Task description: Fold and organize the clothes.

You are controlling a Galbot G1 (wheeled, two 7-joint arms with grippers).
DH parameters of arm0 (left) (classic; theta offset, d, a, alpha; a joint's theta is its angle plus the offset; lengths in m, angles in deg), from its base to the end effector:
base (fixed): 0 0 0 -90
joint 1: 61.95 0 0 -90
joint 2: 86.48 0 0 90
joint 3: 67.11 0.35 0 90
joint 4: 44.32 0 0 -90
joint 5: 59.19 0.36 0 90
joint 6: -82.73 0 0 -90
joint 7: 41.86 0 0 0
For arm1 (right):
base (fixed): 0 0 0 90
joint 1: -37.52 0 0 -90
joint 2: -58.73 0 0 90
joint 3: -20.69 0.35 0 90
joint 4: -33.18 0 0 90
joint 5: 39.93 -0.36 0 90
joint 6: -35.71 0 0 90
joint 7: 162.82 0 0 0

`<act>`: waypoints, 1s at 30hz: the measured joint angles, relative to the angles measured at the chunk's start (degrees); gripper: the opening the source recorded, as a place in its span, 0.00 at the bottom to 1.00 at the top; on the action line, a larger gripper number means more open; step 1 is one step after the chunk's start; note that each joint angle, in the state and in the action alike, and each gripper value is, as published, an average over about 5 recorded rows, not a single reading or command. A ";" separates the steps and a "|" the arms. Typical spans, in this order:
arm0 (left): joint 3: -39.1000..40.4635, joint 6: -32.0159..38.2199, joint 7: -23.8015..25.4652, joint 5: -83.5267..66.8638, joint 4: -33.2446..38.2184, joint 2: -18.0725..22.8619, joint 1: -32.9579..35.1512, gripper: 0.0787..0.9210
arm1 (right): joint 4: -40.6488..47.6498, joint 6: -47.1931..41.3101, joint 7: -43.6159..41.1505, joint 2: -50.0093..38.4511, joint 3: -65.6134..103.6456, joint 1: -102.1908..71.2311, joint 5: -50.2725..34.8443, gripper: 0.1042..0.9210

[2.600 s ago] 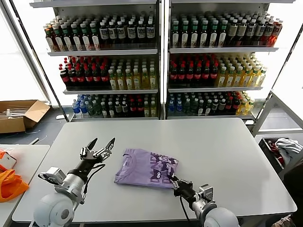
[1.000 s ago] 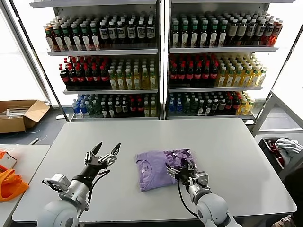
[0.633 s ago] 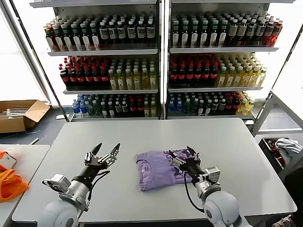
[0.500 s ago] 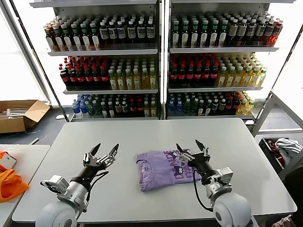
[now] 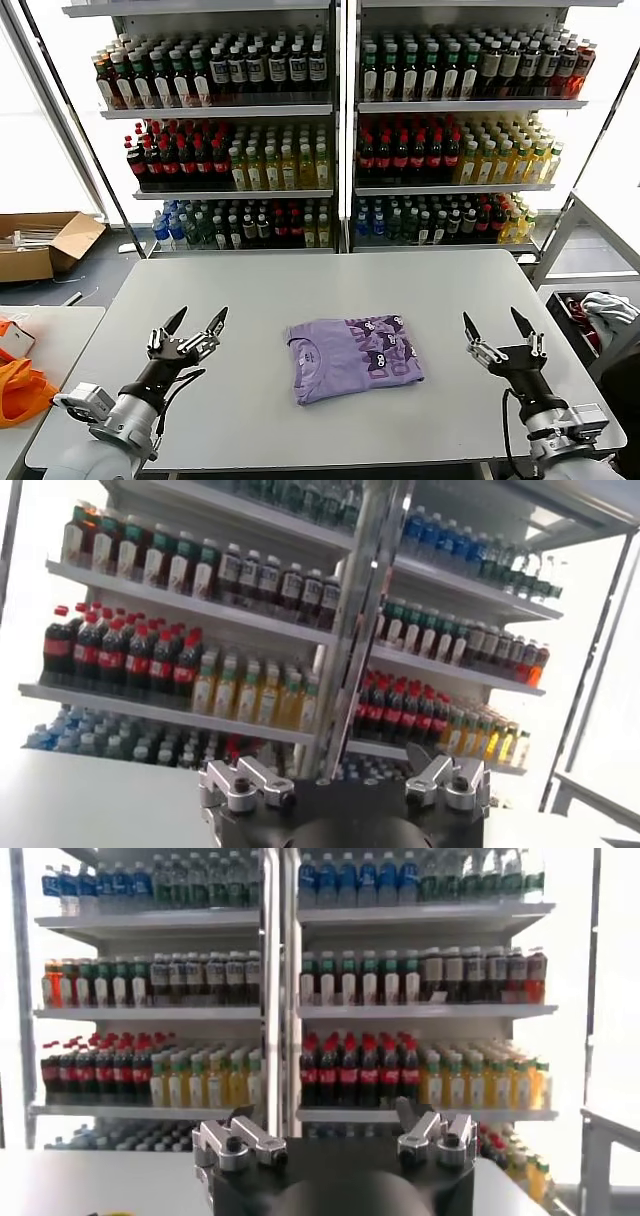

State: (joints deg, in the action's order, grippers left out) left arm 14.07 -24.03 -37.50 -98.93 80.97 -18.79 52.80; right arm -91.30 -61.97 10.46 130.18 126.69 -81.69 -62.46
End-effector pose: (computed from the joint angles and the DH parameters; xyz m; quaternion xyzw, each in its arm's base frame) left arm 0.2159 0.0956 -0.2254 -0.1218 -0.9828 0.1292 0.0517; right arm 0.1940 -0.1241 -0.2375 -0.0391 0.9991 -0.0125 0.0047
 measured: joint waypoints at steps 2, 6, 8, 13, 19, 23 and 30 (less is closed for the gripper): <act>-1.46 -0.13 0.65 0.19 0.25 0.58 0.54 0.88 | -0.04 0.88 -0.62 0.42 1.93 -1.17 -0.08 0.88; -4.00 -0.37 1.84 0.72 0.87 1.76 1.60 0.88 | -0.22 2.22 -1.62 1.33 4.47 -3.00 -0.03 0.88; -5.02 -0.43 2.39 1.01 1.22 2.39 2.07 0.88 | -0.36 2.78 -1.97 1.75 5.32 -3.72 0.09 0.88; -6.93 -0.34 3.64 1.82 1.97 3.41 3.17 0.88 | -0.88 3.42 -2.23 2.31 6.99 -5.10 0.21 0.88; -8.02 -0.07 4.56 2.53 1.62 3.40 3.70 0.88 | -1.94 3.39 -2.72 1.94 9.17 -6.95 -0.42 0.88; -8.33 -0.12 4.86 2.56 0.60 2.81 3.66 0.88 | -2.41 3.90 -3.12 1.37 10.13 -8.50 -0.42 0.88; -9.04 -0.17 5.45 2.07 -1.14 0.38 3.76 0.88 | -1.98 4.74 -3.50 1.11 10.46 -9.94 0.67 0.88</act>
State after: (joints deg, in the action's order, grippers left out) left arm 5.03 -24.20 -32.05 -96.86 79.83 -18.41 56.56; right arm -93.28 -57.23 6.96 131.29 137.15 -91.62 -61.79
